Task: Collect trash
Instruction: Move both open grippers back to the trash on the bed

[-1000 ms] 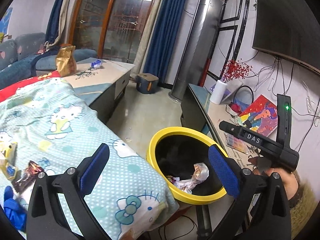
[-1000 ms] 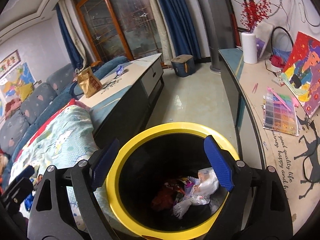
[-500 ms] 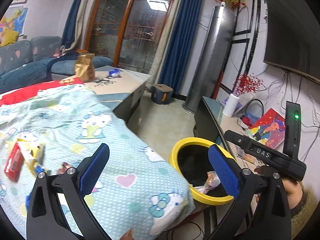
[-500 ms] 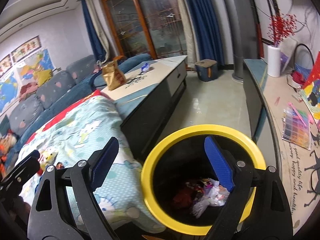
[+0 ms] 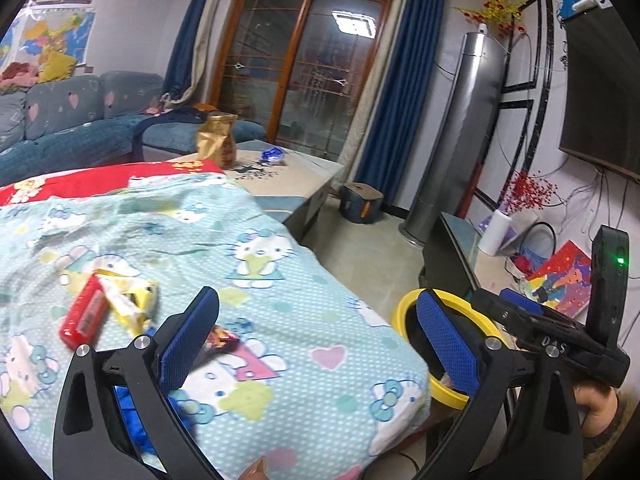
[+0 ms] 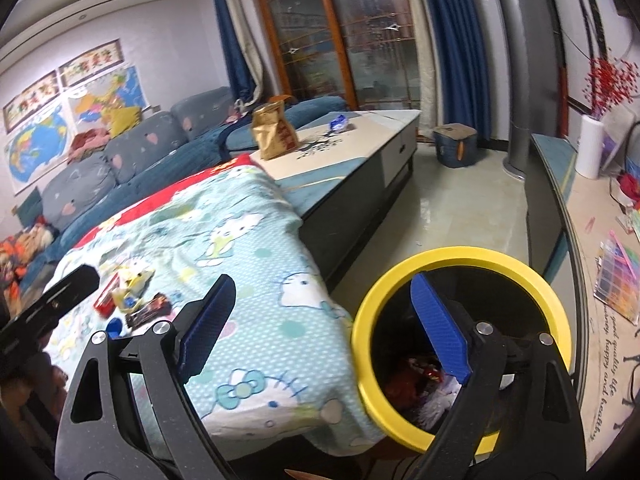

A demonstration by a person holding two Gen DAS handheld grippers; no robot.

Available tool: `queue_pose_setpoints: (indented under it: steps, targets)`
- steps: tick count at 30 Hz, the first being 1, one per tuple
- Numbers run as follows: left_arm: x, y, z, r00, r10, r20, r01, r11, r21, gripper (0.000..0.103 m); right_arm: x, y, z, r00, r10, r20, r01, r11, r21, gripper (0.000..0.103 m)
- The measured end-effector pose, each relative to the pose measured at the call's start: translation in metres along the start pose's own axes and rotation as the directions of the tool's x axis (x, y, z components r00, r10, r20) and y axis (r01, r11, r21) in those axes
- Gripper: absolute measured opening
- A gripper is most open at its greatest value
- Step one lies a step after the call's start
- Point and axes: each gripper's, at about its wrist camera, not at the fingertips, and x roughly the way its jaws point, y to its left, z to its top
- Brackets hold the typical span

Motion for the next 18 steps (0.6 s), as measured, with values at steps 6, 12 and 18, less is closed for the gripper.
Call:
queue_pose_setpoints:
  steps: [6, 12, 18]
  targets:
    - [-0.014, 0.023, 0.003, 0.999, 0.047, 0.021, -0.046, 0.999, -0.029, 0.096, 0.000, 0.021, -0.002, 0.999, 0.032, -0.013, -0.032, 0.998, -0.050, 0.081]
    - [-0.024, 0.043, 0.005, 0.996, 0.083, 0.036, -0.081, 0.995, -0.063, 0.096, 0.001, 0.045, -0.006, 0.997, 0.073, -0.029, -0.076, 0.992, -0.100, 0.081]
    - [-0.034, 0.062, 0.007, 0.992, 0.120, 0.051, -0.115, 0.990, -0.088, 0.096, 0.002, 0.069, -0.010, 0.993, 0.108, -0.047, -0.114, 0.982, -0.151, 0.081]
